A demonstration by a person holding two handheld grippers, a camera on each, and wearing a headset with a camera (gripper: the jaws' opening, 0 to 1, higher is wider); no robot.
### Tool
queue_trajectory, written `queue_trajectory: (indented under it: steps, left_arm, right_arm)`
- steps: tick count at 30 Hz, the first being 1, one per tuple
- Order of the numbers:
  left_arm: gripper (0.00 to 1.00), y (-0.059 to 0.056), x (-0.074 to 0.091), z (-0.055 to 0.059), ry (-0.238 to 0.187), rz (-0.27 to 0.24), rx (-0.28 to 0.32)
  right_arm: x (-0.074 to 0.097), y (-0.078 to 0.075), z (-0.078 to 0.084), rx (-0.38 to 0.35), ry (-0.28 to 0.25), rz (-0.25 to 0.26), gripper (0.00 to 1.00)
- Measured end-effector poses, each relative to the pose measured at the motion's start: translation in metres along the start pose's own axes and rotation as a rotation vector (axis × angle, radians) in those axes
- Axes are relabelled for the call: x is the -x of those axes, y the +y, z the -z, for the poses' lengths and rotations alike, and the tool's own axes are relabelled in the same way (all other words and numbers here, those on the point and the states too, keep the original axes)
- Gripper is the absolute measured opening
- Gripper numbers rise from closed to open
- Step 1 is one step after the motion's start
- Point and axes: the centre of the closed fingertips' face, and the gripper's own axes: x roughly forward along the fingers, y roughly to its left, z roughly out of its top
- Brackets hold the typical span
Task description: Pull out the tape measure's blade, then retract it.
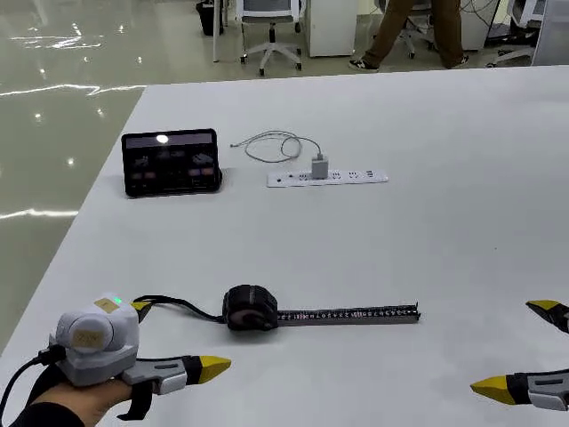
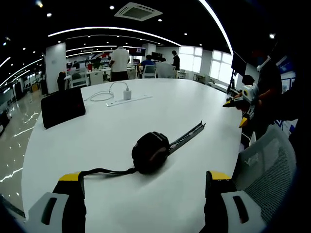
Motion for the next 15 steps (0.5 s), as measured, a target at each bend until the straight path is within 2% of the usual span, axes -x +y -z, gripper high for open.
queue_trajectory:
  steps: [2, 4, 11, 12, 15]
  left_arm:
    - [1.0, 0.002, -0.003, -0.002, 0.006, -0.022, 0.004]
    - [1.0, 0.001, -0.005, -0.003, 0.005, -0.02, 0.022]
    - [1.0, -0.011, -0.016, -0.009, -0.007, -0.032, 0.039]
    - [1.0, -0.01, -0.018, -0.01, -0.015, -0.057, 0.042]
    - [1.0, -0.009, -0.025, -0.009, -0.015, -0.084, 0.065]
  right_arm:
    - [-0.001, -0.002, -0.002, 0.015, 0.003, -0.005, 1.0]
    - [-0.003, -0.003, -0.002, 0.027, 0.011, -0.01, 1.0]
    - [-0.011, -0.007, -0.009, 0.055, 0.023, -0.031, 1.0]
    - [-0.013, -0.008, -0.01, 0.063, 0.025, -0.034, 1.0]
    - [-0.018, -0.01, -0.014, 0.088, 0.031, -0.042, 1.0]
